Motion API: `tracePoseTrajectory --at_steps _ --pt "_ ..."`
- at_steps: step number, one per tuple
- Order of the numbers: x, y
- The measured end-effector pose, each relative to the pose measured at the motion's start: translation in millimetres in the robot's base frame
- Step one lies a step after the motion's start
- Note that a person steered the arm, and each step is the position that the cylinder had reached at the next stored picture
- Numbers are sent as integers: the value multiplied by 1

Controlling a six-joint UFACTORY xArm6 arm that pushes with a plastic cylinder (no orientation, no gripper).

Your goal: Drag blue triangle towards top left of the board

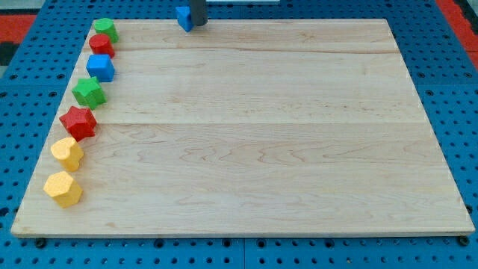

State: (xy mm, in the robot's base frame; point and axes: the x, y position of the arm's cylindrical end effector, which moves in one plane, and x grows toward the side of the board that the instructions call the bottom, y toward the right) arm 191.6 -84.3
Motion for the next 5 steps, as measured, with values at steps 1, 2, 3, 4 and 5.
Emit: tracePoseTrajectory --at_steps 1,2,3,4,5 --pt "1 -33" --pt "12 -33" --pt "2 11" --pt "2 6" --pt "1 -13"
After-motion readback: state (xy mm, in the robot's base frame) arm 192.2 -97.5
